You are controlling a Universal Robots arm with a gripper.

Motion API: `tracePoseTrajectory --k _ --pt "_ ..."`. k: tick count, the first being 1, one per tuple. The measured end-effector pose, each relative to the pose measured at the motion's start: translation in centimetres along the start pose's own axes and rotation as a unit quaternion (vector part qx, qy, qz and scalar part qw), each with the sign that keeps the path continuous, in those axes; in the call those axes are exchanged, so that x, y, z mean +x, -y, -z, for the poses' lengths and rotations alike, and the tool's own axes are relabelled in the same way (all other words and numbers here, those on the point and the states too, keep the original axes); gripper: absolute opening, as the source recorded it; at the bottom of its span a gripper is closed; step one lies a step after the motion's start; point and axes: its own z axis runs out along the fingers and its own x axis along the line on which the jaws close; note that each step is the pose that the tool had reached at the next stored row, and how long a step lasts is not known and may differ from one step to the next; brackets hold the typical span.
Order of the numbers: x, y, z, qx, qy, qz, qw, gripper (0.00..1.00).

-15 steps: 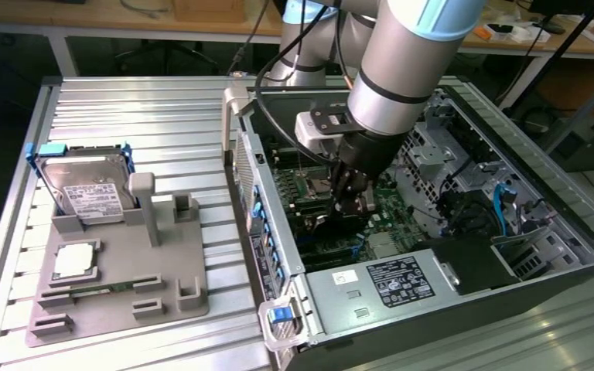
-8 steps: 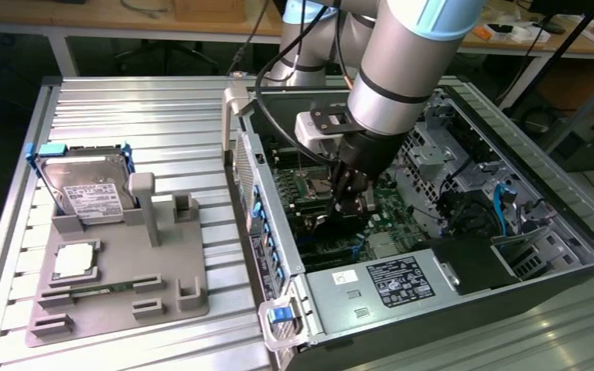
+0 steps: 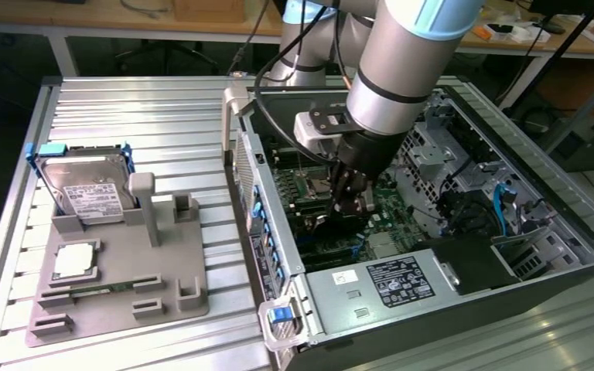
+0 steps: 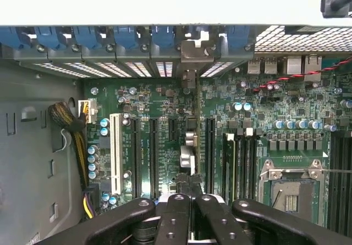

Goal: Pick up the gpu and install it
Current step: 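Press down on the gpu until it lock into place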

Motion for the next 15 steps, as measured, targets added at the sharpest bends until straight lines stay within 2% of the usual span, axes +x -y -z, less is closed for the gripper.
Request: tracePoseTrajectory --k 5,9,10,13,15 --pt "-1.0 -1.01 -0.91 0.0008 -0.0002 0.000 1.0000 0.11" --pt "-1.2 -1.00 -1.54 0.0006 -0.0006 0.000 1.0000 0.11" --pt "-1.2 -1.02 -1.43 0.0002 -0.0013 0.000 1.0000 0.11" --pt "-1.2 -1.01 -1.10 0.0013 0.0008 0.000 1.0000 0.11" --pt "-1.2 -1.03 -0.83 0.0013 0.0006 0.000 1.0000 0.11"
